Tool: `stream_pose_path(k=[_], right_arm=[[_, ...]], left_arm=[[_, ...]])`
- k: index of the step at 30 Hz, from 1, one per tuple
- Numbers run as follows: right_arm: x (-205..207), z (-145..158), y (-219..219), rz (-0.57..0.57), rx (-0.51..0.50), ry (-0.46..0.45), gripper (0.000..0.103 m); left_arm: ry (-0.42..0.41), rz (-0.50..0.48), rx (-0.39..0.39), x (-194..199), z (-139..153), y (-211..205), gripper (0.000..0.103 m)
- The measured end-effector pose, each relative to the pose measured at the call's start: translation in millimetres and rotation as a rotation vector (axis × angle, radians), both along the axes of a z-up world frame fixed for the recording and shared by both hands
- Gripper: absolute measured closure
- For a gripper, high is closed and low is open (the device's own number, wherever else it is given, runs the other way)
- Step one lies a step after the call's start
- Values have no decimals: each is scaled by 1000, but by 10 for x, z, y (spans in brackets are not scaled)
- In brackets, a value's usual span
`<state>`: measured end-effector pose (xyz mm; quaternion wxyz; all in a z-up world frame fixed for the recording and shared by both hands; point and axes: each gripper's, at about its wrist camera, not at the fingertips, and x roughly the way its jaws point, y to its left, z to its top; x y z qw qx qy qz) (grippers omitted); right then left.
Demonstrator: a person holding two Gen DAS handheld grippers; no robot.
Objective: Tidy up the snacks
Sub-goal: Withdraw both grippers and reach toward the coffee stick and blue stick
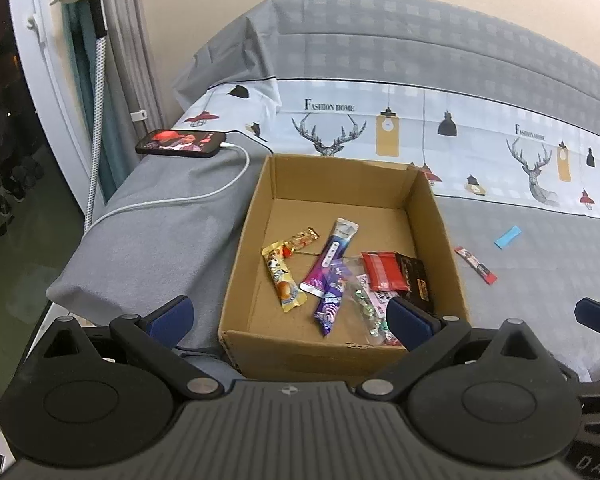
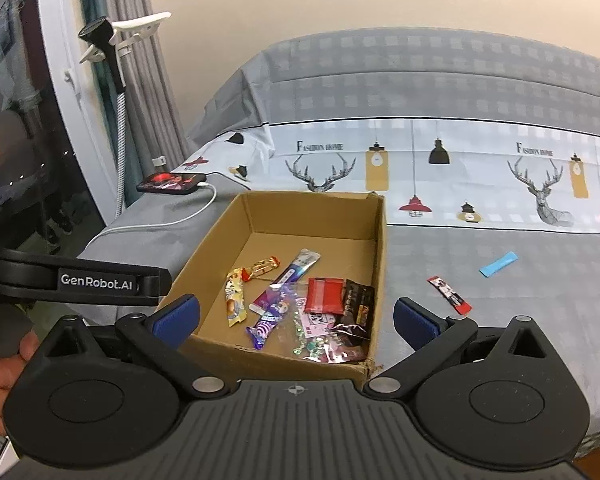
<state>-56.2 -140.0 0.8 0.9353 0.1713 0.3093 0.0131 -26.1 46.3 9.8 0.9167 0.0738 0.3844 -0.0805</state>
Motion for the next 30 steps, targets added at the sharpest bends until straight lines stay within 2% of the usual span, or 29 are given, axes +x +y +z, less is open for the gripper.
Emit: stream_pose_path(k=[19, 26, 30], right_arm=[[-103, -131, -326, -76, 74, -12, 0], [-161, -278, -687, -148, 70, -5, 0], [-232, -419, -1125, -268, 50, 13, 0]], left_arm=[[14, -43, 75, -19, -28, -413, 0], [75, -112, 84, 140, -127, -916, 0], [113, -197, 63, 319, -182, -1472, 0]])
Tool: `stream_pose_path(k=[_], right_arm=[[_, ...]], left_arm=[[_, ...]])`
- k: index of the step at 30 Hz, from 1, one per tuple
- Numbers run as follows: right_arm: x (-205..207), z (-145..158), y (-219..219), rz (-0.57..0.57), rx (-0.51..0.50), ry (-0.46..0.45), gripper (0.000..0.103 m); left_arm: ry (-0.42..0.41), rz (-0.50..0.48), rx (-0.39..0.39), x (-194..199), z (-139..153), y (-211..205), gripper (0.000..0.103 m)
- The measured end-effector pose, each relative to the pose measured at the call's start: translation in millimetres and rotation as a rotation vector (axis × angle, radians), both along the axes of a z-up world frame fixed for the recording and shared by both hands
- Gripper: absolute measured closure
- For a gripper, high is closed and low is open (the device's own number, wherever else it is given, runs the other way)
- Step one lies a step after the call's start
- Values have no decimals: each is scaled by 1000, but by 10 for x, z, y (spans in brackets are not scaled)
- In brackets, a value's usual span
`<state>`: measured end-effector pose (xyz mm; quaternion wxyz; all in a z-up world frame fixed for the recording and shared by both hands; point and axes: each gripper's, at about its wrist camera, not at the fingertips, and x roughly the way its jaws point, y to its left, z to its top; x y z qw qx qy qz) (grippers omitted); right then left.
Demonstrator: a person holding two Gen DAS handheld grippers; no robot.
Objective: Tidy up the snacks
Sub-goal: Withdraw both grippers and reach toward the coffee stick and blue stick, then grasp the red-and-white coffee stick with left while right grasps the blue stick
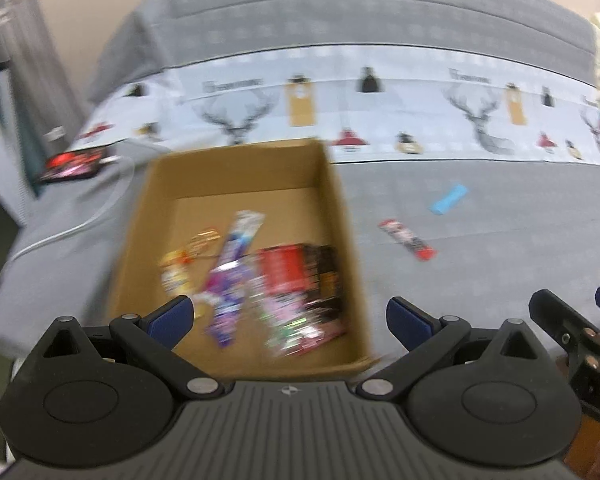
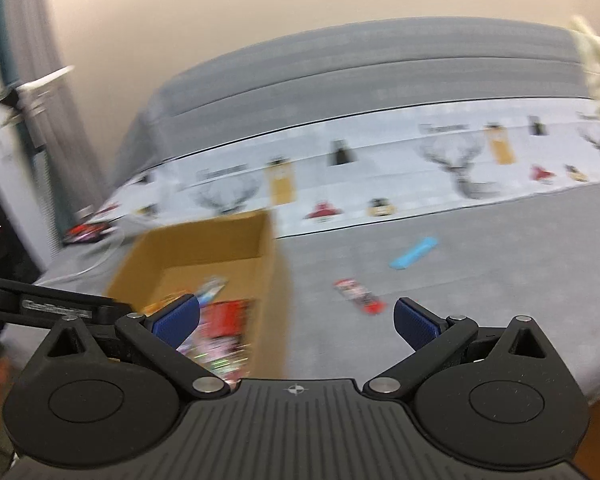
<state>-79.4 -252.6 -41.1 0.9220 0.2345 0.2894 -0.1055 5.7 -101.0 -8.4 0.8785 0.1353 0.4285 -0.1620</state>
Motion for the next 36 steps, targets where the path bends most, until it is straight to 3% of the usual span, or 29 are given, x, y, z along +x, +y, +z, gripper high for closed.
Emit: stream_pose_path(k=[6, 11, 17, 21, 25, 27, 32, 36], right_arm=[[-16, -440, -930, -201, 6, 99, 0], [202, -1063, -1755, -310, 62, 219, 0], [619, -1734, -2319, -377, 131, 318, 0], [1040, -2072, -2518, -331, 149, 328, 0], [1611, -2415, -2557, -243, 166, 327, 0], [1940, -2546, -2498, -184, 154, 317, 0], [2684, -2834, -2296, -59, 156, 327, 0], [2929, -2931, -1989, 29, -75, 382, 0]], left_arm=[[108, -101, -2, 413, -330, -1031, 0], [228, -50, 85, 1022, -972, -1799, 0], [340, 17, 125, 1721, -1762, -2379, 0], [380, 79, 201, 1980, -2185, -2473, 1], [385, 121, 270, 2095, -2398, -2309, 1], [398, 83, 257, 2107, -2440, -2261, 0], [424, 104, 220, 2186, -2462, -2204, 0], [460, 112, 180, 2281, -2481, -2145, 0]])
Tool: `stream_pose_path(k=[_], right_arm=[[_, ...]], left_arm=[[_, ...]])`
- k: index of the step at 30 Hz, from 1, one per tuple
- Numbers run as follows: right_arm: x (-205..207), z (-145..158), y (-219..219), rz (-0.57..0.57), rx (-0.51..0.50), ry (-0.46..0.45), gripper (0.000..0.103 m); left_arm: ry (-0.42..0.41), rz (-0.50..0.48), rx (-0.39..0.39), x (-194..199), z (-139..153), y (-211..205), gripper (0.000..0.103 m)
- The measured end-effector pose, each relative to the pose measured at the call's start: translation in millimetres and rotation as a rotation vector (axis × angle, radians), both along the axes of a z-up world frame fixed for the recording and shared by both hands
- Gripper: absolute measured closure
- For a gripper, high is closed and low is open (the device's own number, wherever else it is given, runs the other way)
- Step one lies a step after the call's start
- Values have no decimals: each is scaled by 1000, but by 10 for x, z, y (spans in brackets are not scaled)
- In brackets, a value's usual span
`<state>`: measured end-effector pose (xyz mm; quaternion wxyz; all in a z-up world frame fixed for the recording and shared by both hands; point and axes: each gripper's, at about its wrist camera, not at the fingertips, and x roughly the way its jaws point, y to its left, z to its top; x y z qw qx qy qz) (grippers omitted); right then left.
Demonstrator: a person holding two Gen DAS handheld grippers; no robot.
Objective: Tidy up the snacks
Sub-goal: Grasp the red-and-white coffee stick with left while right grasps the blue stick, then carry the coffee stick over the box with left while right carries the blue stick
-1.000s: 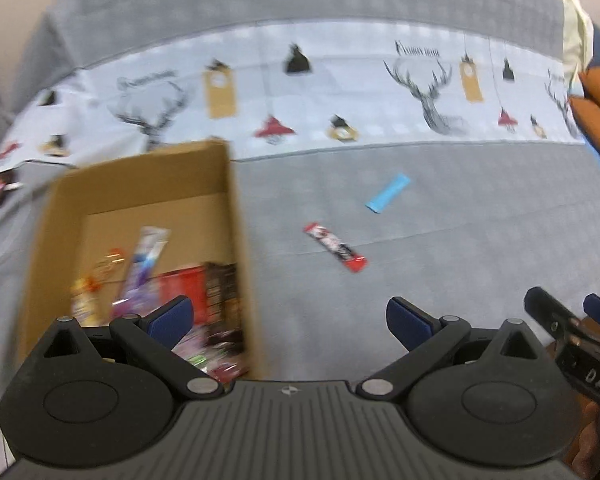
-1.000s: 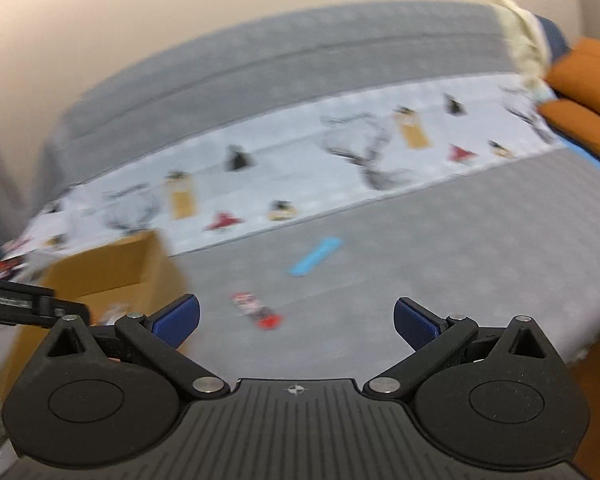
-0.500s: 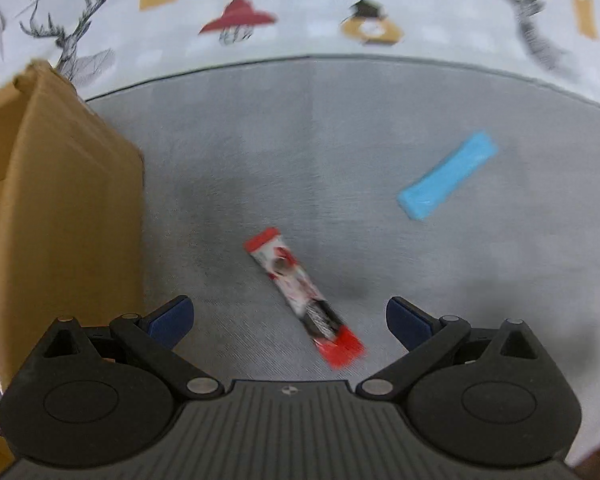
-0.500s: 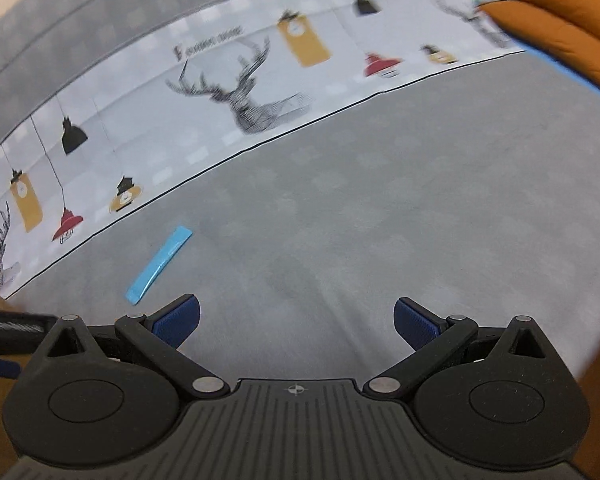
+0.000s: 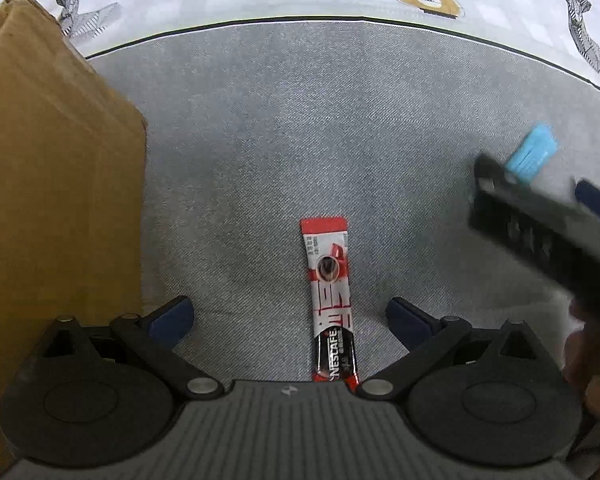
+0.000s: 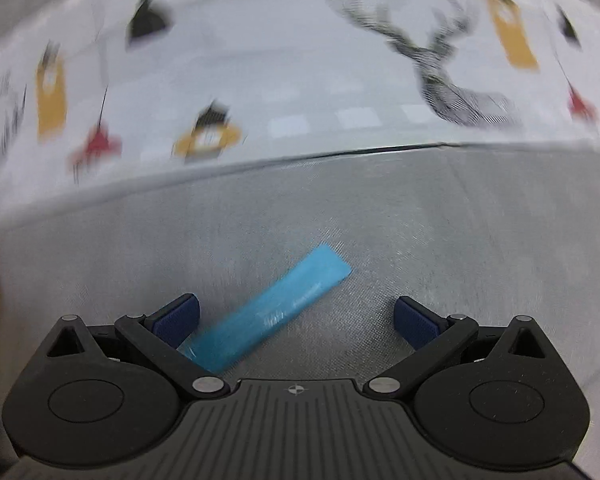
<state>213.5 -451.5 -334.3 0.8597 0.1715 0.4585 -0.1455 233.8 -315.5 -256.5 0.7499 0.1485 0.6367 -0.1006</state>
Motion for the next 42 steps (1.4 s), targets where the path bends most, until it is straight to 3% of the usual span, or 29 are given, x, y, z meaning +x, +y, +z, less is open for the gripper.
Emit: stream_pose_path(k=[5, 7, 8, 9, 10, 11, 12, 15, 19, 26, 29, 34, 42], right_arm=[[-231, -34, -35, 27, -31, -61, 0], [-237, -53, -70, 25, -40, -67, 1], [-243, -55, -78, 26, -45, -65, 3], [-251, -55, -88, 24, -50, -70, 15], [-265, -25, -88, 29, -49, -86, 42], [-311, 19, -79, 46, -46, -100, 58], [-309, 45, -56, 71, -54, -98, 83], [-332, 83, -32, 93, -50, -77, 86], [-610, 227, -90, 20, 22, -94, 86], [-1308, 641, -63, -97, 66, -160, 86], [-1557, 890, 61, -118, 73, -193, 86], [-1900, 1369, 425, -107, 98, -246, 86], [-2382, 2100, 1151, 25, 150, -323, 86]], left_arm=[[0, 3, -31, 30, 0, 97, 0], [-5, 0, -46, 18, 40, 139, 6], [-12, -4, -70, 5, 88, 156, 24], [-33, -23, -86, -15, 157, 159, 58], [-44, -51, -98, -37, 210, 154, 77], [-31, -74, -115, -32, 239, 150, 91], [-13, -68, -131, -18, 255, 169, 91], [-24, -68, -141, -99, 343, 193, 91], [-54, -102, -185, -288, 587, 265, 91], [-124, -134, -262, -635, 1238, 316, 91], [-146, -141, -231, -791, 1506, 373, 91], [-185, -144, -211, -1104, 1877, 696, 91], [-248, -126, -196, -1598, 2289, 1475, 91]])
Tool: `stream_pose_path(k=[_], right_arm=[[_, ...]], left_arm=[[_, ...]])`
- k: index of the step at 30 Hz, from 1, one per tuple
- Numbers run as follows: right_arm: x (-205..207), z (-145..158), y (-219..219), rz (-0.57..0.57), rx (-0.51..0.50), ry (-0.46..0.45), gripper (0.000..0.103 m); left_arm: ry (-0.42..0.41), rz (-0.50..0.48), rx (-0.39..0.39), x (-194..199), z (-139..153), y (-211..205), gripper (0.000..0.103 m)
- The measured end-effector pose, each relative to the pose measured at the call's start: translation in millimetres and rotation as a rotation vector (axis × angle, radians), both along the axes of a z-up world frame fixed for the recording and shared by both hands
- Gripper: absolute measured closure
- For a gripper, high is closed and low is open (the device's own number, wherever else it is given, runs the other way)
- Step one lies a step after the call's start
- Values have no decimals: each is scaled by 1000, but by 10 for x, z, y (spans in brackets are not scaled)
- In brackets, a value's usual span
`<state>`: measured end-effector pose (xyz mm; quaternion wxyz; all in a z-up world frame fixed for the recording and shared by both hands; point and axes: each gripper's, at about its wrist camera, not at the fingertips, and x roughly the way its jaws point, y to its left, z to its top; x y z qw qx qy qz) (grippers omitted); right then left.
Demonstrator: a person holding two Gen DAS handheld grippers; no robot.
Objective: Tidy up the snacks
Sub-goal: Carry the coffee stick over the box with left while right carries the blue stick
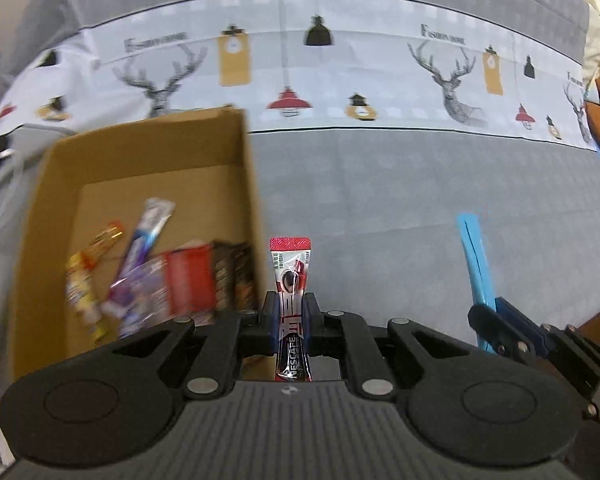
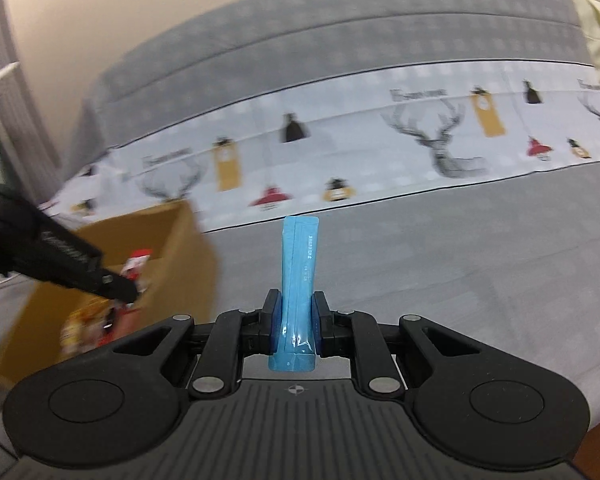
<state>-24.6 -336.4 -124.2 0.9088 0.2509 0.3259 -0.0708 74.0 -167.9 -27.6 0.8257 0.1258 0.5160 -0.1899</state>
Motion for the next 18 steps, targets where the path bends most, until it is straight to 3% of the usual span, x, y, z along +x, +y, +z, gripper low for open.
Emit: stream_pose_path(k=[11, 18], right_arm=[[-384, 709, 1022, 194, -13, -67, 85], [-555, 1011, 1469, 284, -89, -123, 85]], left_arm=[[-58, 133, -17, -528, 315, 1252, 91], [-86, 191, -52, -840, 377, 1752, 91]])
